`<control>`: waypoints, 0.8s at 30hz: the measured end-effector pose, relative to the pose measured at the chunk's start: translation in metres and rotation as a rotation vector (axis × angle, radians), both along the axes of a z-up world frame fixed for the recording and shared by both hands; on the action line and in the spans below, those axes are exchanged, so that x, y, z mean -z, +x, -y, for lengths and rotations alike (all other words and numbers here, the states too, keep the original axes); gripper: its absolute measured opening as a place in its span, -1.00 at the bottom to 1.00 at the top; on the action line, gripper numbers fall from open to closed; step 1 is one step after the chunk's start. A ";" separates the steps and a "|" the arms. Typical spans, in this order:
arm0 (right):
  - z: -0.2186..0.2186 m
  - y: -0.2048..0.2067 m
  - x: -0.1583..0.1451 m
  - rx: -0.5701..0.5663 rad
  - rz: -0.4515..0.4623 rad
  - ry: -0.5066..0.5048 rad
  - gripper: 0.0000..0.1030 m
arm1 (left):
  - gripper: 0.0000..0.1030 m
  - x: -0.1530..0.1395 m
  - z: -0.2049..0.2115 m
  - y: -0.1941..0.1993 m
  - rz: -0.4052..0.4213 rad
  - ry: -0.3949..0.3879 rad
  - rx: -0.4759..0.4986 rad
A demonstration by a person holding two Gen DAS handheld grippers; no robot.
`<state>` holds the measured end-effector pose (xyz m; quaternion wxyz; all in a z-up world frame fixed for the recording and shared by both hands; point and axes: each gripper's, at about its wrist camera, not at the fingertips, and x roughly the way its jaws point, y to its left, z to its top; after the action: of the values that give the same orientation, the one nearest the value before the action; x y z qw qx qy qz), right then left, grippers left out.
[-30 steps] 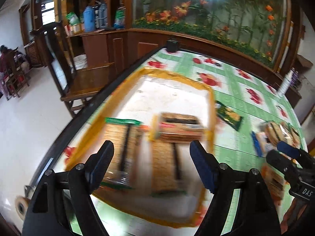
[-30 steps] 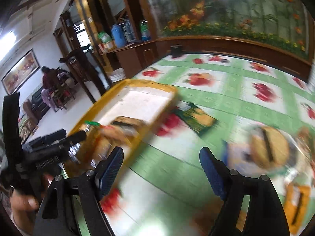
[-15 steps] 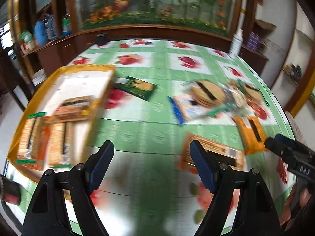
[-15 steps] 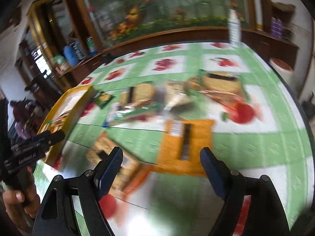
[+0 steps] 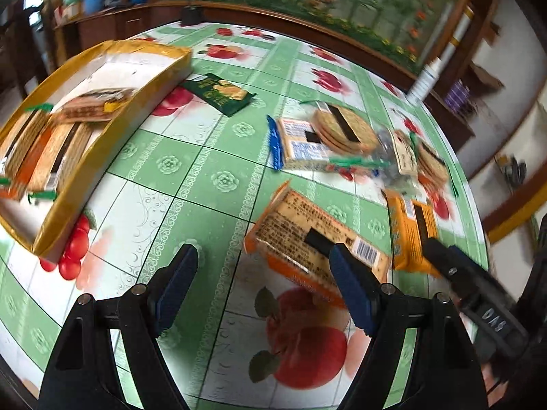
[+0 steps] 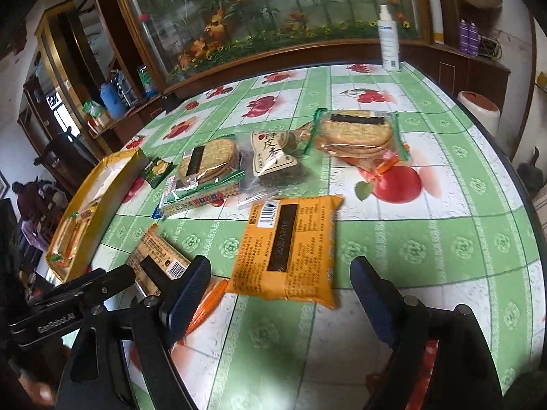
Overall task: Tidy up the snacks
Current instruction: 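Grasp the orange snack pack with the right tool while the left tool reaches the tan cracker pack, then grasp the tan cracker pack with the left tool while the right tool lifts the orange pack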
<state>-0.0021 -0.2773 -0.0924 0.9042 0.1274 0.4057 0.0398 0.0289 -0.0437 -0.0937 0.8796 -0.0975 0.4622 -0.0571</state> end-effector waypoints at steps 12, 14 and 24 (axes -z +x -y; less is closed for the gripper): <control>-0.019 0.036 0.018 0.007 -0.082 -0.131 0.65 | 0.54 0.007 0.018 0.012 -0.035 -0.064 -0.081; -0.019 0.036 0.023 0.013 -0.097 -0.168 0.56 | 0.54 0.008 0.019 0.015 -0.041 -0.094 -0.103; 0.003 0.017 0.020 0.025 -0.091 -0.157 0.40 | 0.54 0.013 0.050 0.028 -0.057 -0.065 -0.137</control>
<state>0.0150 -0.2802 -0.1126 0.8924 0.0629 0.4468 -0.0094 0.0570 -0.0936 -0.1071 0.8642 -0.1591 0.4773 -0.0088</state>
